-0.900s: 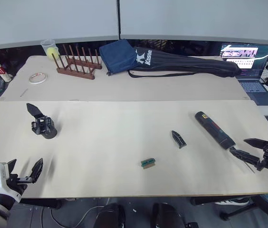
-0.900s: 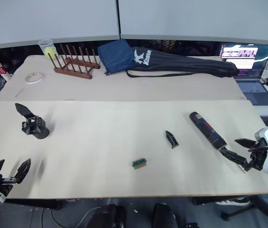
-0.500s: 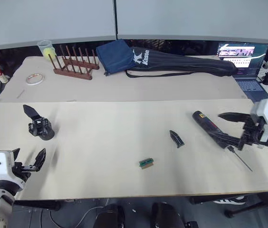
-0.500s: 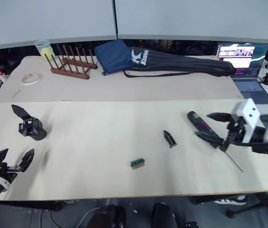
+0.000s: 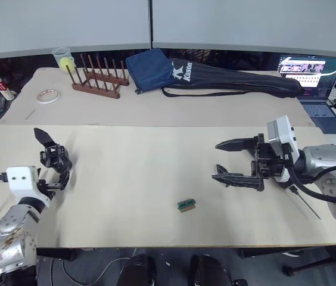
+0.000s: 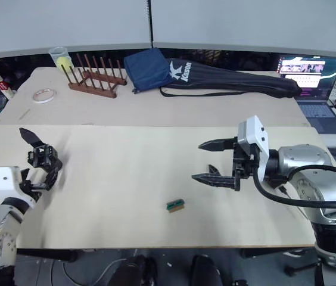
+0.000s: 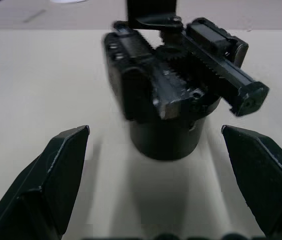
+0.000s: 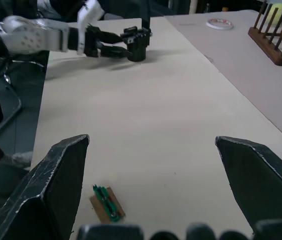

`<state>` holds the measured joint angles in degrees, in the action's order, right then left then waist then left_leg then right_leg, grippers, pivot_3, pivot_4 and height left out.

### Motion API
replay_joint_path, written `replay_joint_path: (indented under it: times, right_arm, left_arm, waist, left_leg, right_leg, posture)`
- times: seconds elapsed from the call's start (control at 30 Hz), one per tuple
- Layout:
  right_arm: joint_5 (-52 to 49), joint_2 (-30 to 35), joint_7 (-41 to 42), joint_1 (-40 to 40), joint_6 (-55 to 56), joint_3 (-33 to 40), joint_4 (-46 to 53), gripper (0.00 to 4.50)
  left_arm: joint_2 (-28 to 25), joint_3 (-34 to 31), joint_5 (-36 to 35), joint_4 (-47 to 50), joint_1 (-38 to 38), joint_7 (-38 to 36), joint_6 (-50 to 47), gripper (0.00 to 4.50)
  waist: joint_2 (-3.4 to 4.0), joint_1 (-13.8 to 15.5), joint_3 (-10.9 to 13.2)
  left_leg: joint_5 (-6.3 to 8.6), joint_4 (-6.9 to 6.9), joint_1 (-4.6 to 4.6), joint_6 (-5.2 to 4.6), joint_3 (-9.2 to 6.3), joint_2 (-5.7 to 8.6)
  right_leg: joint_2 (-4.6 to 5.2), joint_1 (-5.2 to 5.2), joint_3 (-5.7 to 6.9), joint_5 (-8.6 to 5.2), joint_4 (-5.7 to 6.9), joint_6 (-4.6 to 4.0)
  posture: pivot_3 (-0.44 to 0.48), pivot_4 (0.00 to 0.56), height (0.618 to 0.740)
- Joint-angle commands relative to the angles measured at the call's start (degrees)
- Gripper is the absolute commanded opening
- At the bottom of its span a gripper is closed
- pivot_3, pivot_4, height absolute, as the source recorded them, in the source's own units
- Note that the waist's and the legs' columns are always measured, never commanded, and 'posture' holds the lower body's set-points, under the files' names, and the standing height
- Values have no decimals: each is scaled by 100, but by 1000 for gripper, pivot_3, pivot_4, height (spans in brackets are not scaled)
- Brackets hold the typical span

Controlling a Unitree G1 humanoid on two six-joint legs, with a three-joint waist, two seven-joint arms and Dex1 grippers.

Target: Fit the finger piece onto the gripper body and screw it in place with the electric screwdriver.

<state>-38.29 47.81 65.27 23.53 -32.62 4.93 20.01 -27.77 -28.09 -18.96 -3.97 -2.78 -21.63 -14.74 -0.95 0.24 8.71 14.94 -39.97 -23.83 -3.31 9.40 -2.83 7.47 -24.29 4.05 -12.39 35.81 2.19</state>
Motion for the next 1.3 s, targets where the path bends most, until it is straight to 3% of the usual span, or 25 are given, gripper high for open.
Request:
replay_joint_path:
  times: [0.03,0.1,0.17,0.3,0.47,0.63,0.93,1.3]
  right_arm:
    - [-118,-22,-89,-7,-23,70,251,4476]
    - [-167,-45,-158,-51,-71,95,322,4476]
    - [-223,-53,-227,-104,-125,135,397,4500]
    - [-277,-57,-344,-258,-155,160,539,4500]
    - [-377,-96,-485,-464,-227,206,727,4500]
    - [-407,-75,-528,-626,-181,250,761,4500]
    - [-433,-139,-828,-1136,-160,334,1069,4500]
    - [-462,-153,-1242,-1483,-223,445,1310,4500]
  left_arm:
    - [-140,36,113,-334,-295,34,233,4500]
    - [-147,97,176,-622,-511,35,339,4500]
    - [-120,167,217,-853,-679,-27,563,3992]
    - [-69,337,219,-1001,-768,-232,872,2321]
    - [13,559,261,-739,-820,-201,950,2281]
    - [250,1231,283,745,-806,-62,296,2281]
    - [1415,2570,904,2447,-299,1074,-695,2281]
    - [2354,3717,1274,1855,-1172,1237,-1225,2281]
  waist:
    - [-1,-1,0]
    - [-2,0,0]
    - [-3,2,0]
    - [-8,12,0]
    - [-13,46,2]
    - [-48,64,13]
    - [-55,-5,16]
    - [-58,80,18]
  left_leg:
    - [0,0,0,0,0,0]
    - [-1,0,1,0,0,0]
    - [-1,0,1,-1,-2,-1]
    - [-2,0,0,2,0,0]
    - [-2,-2,-1,1,-1,0]
    - [-1,-5,-13,0,-7,1]
    - [4,-29,-31,-11,-6,2]
    - [11,-44,-41,-33,-19,9]
  right_leg:
    - [0,0,-1,1,0,1]
    - [0,0,0,2,2,1]
    - [-1,0,2,3,4,-1]
    - [-1,1,1,4,1,0]
    - [0,2,2,5,0,2]
    - [2,0,5,7,-3,6]
    - [-3,-6,-1,16,-7,22]
    - [-7,-1,1,18,-8,26]
  posture:
    - [0,150,740]
    - [0,150,740]
    - [0,150,740]
    - [0,150,740]
    - [0,150,740]
    - [0,150,740]
    - [0,150,740]
    - [0,150,740]
